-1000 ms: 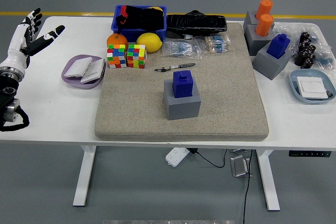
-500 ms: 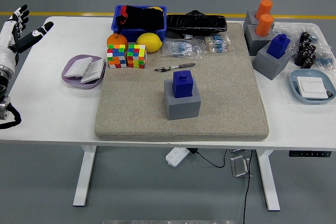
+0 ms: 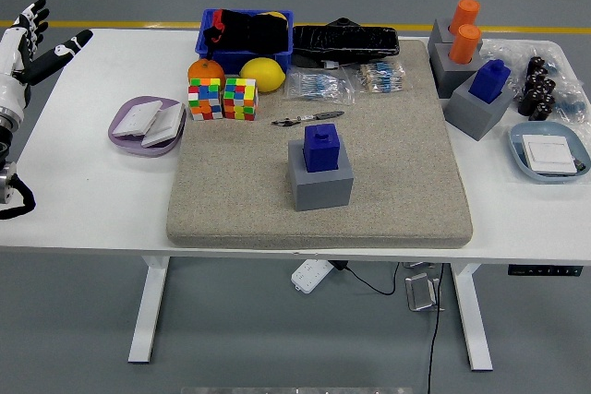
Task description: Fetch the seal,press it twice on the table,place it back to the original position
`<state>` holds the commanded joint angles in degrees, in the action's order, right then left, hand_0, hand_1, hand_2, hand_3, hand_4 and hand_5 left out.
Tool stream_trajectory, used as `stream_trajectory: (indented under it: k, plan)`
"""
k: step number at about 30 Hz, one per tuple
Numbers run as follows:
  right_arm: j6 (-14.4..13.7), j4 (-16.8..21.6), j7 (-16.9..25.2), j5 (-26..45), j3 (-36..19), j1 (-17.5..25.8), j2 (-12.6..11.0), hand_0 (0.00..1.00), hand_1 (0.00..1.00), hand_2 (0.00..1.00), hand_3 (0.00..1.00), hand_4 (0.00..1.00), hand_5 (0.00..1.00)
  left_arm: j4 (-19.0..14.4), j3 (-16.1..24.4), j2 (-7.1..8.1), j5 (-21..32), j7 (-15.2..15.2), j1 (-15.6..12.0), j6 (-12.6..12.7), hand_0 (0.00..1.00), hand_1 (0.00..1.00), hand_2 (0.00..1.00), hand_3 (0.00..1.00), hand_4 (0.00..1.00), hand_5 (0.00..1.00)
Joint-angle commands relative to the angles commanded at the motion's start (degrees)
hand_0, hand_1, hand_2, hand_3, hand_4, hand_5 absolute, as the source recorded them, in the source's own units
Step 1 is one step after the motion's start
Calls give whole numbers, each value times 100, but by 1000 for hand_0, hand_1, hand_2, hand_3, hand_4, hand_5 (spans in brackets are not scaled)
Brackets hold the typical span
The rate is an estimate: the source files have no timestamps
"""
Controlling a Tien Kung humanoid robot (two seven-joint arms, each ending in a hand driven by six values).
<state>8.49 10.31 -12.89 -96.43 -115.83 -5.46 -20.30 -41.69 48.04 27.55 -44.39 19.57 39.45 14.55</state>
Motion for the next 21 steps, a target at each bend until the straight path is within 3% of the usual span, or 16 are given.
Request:
stream_trajectory:
  k: [21]
  plan:
    - [1,0,-19,4,84,-16,-19,788,720,724,660,807,490,-61,48,4,45,-33,-53,-21,998,998,998,998,998,452]
